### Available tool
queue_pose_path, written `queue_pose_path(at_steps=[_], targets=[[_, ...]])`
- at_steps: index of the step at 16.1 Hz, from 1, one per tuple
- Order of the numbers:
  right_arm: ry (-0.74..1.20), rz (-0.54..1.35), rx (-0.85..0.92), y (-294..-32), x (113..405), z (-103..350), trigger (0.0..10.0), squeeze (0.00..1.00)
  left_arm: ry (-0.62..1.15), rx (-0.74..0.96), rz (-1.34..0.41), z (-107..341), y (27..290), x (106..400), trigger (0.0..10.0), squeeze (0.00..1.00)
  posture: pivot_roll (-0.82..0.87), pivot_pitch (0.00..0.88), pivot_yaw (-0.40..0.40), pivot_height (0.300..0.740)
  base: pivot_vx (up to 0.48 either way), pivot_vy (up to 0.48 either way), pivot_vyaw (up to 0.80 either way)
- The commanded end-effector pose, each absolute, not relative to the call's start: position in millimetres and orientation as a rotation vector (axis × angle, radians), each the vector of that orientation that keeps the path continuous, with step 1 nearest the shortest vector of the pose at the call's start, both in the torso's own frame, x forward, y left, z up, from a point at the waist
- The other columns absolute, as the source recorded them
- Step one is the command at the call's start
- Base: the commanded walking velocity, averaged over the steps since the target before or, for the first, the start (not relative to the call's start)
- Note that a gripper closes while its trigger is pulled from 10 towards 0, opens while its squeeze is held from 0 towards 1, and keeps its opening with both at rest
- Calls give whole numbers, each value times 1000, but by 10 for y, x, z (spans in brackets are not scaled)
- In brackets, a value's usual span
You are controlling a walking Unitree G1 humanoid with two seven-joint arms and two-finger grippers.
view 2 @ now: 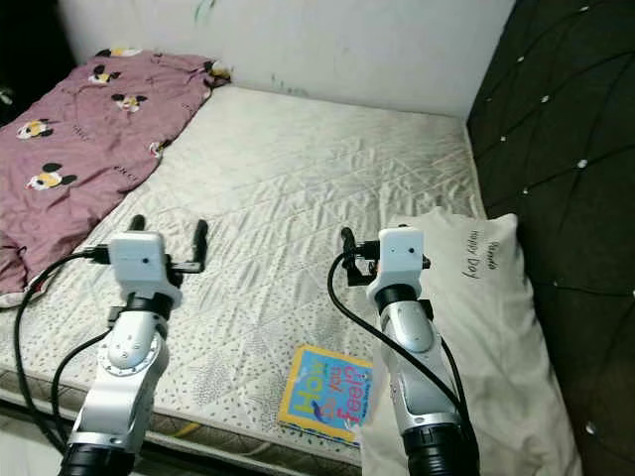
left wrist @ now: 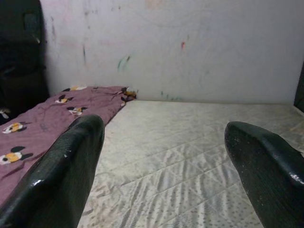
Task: Clean up the room
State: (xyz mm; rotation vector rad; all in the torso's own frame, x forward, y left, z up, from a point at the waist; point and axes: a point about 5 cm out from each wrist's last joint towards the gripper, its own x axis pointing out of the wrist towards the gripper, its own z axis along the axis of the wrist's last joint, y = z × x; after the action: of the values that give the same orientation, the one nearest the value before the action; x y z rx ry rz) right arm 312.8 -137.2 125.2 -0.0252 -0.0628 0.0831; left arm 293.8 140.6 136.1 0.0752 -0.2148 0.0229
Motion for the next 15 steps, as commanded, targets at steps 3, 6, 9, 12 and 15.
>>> queue_pose_path(at_steps=[3,6,9,12,15], targets=[[-63,72,-18,-1381,3146,1254,10000,0,-211,82,18,1371,1415,2964,10000,0,-87,24,-21,740,0,389,0],[-64,65,-19,-1384,3156,1254,10000,0,-209,86,25,1373,1421,2974,10000,0,-86,22,-19,740,0,432,-360],[-68,63,-21,-1382,3166,1261,10000,0,-210,84,27,1382,1425,2989,10000,0,-85,26,-18,740,0,480,0],[-71,59,-16,-1379,3170,1261,10000,0,-207,78,28,1382,1422,2991,10000,0,-86,28,-18,740,0,480,0],[-66,62,-11,-1372,3172,1251,10000,0,-203,70,30,1378,1422,2997,10000,0,-83,29,-17,740,0,480,0]])
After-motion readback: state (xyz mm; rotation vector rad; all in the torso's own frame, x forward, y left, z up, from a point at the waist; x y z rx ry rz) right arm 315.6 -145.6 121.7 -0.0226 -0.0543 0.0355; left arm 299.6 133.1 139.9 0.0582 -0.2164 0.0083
